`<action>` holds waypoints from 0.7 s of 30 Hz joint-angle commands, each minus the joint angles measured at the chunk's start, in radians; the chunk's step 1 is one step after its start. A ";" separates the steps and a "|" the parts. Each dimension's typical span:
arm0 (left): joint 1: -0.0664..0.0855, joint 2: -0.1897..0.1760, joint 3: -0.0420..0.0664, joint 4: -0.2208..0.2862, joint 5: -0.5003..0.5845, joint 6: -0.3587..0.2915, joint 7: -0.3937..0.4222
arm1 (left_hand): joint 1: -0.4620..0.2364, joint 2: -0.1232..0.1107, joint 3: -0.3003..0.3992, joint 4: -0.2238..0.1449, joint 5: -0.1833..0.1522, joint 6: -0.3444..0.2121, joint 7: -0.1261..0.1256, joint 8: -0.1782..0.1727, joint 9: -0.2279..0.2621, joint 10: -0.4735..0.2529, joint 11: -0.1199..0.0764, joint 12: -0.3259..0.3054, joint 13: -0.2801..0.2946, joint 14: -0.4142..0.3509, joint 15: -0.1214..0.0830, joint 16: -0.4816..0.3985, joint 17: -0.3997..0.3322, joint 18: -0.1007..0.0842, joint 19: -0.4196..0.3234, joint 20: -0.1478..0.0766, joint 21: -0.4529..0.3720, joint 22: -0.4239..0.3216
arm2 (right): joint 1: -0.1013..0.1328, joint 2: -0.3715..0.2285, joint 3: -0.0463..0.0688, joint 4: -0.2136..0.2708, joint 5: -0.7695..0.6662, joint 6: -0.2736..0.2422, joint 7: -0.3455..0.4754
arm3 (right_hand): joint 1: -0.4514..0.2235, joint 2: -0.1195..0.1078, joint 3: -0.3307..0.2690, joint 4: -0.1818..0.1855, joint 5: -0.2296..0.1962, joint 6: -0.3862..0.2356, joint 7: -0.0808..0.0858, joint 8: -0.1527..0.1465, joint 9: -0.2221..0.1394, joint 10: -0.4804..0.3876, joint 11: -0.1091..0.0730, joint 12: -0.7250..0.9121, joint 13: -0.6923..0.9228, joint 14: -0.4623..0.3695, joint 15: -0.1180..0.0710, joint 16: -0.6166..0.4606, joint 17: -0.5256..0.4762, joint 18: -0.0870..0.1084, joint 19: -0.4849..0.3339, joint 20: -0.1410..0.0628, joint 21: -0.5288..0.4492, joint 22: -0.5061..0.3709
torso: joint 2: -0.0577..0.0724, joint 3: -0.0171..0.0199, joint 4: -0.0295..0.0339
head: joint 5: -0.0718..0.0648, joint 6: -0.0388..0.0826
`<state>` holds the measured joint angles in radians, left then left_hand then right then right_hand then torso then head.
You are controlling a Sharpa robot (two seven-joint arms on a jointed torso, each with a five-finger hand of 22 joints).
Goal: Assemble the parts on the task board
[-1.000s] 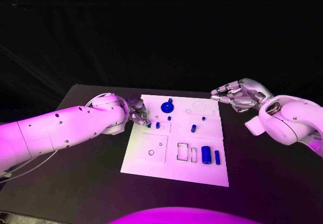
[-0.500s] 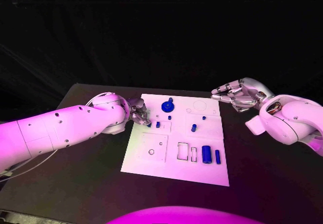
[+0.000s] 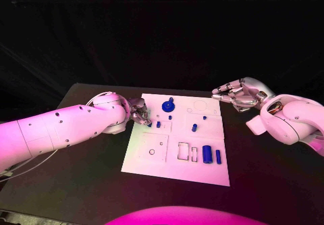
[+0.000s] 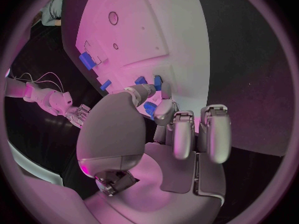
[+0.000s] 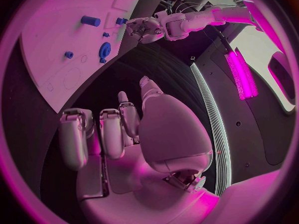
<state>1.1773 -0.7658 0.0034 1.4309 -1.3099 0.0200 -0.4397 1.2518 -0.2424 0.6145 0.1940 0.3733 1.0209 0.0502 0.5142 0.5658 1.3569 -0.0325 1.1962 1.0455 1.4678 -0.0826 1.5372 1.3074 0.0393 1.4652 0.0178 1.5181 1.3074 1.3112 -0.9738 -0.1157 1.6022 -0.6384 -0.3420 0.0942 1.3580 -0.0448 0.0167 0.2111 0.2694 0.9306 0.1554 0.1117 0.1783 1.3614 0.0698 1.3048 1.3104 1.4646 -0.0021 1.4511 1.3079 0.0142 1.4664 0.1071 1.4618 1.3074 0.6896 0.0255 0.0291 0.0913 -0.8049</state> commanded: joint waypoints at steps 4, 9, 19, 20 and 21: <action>-0.003 0.012 -0.002 0.003 -0.001 0.074 -0.010 | -0.005 -0.006 0.155 -0.162 0.007 0.019 -0.007 -0.005 0.002 0.013 -0.001 0.007 0.011 0.090 -0.009 0.005 0.220 -0.020 0.065 -0.005 0.007 0.193 | -0.001 -0.002 0.000 0.004 0.000 -0.007 0.015 | -0.006 0.006 -0.003 0.001 0.005 0.004 0.000 -0.005 -0.001 0.007 -0.001 0.005 0.029 0.064 -0.006 -0.001 0.099 0.014 0.047 -0.010 0.001 0.185 | -0.001 0.0008 -0.0002 | -0.002 0.000; -0.003 0.017 -0.002 -0.003 -0.002 0.085 -0.034 | -0.018 -0.006 0.140 -0.155 0.004 0.023 -0.010 -0.007 0.004 0.019 -0.004 0.008 0.016 0.090 -0.010 0.005 0.220 -0.021 0.066 -0.005 0.008 0.195 | -0.001 -0.003 0.000 0.005 0.001 -0.010 0.016 | -0.006 0.006 -0.003 0.001 0.005 0.004 0.000 -0.005 -0.001 0.007 -0.001 0.005 0.029 0.064 -0.006 -0.001 0.099 0.014 0.047 -0.010 0.001 0.185 | -0.001 0.0013 0.0001 | -0.004 -0.003; -0.003 0.032 -0.002 -0.019 0.000 0.066 -0.062 | -0.035 0.001 0.097 -0.142 -0.007 0.026 -0.021 -0.009 0.011 0.031 -0.012 0.012 0.026 0.091 -0.016 0.005 0.221 -0.022 0.070 -0.008 0.012 0.201 | 0.000 -0.002 0.000 0.004 0.001 -0.012 0.018 | -0.006 0.006 -0.003 0.001 0.005 0.004 0.000 -0.005 -0.001 0.007 -0.001 0.005 0.029 0.064 -0.006 -0.001 0.099 0.014 0.047 -0.010 0.001 0.185 | 0.000 0.0006 0.0006 | -0.005 -0.002; -0.003 0.034 -0.002 -0.021 0.001 0.062 -0.064 | -0.037 0.003 0.092 -0.140 -0.008 0.026 -0.022 -0.010 0.012 0.032 -0.012 0.012 0.027 0.091 -0.017 0.005 0.221 -0.023 0.071 -0.009 0.013 0.202 | 0.000 -0.002 0.000 0.004 0.001 -0.012 0.018 | -0.006 0.006 -0.003 0.001 0.005 0.004 0.000 -0.005 -0.001 0.007 -0.001 0.005 0.029 0.064 -0.006 -0.001 0.099 0.014 0.047 -0.010 0.001 0.185 | 0.000 0.0006 0.0006 | -0.005 -0.002; -0.003 0.036 -0.002 -0.024 0.002 0.060 -0.065 | -0.039 0.004 0.089 -0.138 -0.009 0.026 -0.023 -0.010 0.012 0.032 -0.013 0.012 0.026 0.091 -0.017 0.005 0.221 -0.023 0.071 -0.009 0.013 0.202 | 0.000 -0.002 0.000 0.004 0.001 -0.012 0.018 | -0.006 0.006 -0.003 0.001 0.005 0.004 0.000 -0.005 -0.001 0.007 -0.001 0.005 0.029 0.064 -0.006 -0.001 0.099 0.014 0.047 -0.010 0.001 0.185 | 0.000 0.0004 0.0005 | -0.005 -0.002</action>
<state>1.1817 -0.7353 0.0071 1.4084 -1.3160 0.0527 -0.4864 1.2159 -0.2462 0.5962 0.1702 0.3687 1.0402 0.0371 0.5101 0.5764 1.3825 -0.0474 1.2047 1.0706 1.4641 -0.0936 1.5372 1.3073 0.0279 1.4652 0.0177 1.5258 1.3073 1.3112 -0.9763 -0.1157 1.6056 -0.6374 -0.3491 0.1008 1.3580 -0.0448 0.0167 0.2111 0.2694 0.9306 0.1554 0.1117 0.1783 1.3614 0.0698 1.3048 1.3106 1.4646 -0.0021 1.4511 1.3076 0.0142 1.4664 0.1071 1.4618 1.3081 0.6889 0.0266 0.0294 0.0871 -0.8082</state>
